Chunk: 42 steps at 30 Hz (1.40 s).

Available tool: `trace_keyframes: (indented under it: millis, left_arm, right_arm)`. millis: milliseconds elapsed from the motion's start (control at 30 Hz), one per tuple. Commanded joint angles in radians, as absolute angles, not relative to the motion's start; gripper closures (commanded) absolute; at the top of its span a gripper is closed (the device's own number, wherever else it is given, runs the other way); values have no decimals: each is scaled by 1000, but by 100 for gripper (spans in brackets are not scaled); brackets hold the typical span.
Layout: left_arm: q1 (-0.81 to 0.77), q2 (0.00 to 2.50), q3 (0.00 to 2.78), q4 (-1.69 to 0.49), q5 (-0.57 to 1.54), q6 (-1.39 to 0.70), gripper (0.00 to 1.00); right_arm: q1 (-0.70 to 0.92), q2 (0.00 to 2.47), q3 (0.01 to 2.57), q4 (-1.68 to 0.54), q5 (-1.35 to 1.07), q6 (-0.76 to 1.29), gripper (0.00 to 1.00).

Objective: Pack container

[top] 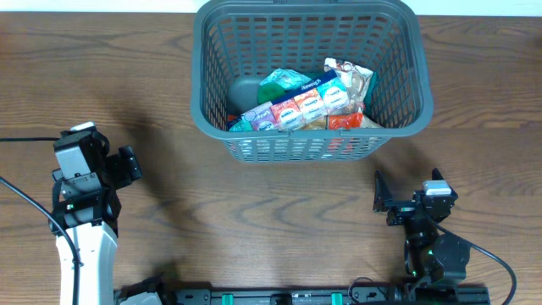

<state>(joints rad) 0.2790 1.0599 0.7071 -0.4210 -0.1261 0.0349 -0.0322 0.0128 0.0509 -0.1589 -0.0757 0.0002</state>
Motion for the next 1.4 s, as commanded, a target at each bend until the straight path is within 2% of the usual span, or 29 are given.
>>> trace_keyframes:
  millis: [0, 967, 1133, 1367]
  left_arm:
    - [283, 1063, 709, -421, -119, 52, 2]
    - [283, 1056, 709, -421, -119, 52, 1]
    - [265, 981, 709, -421, -119, 52, 2]
    - [149, 764, 709, -418, -168, 50, 1]
  right_arm:
    - [-25, 5, 45, -156, -77, -20, 1]
    - [-25, 5, 45, -156, -77, -20, 1]
    - [-25, 5, 45, -156, -77, -20, 1]
    - [-25, 5, 45, -156, -77, -20, 1]
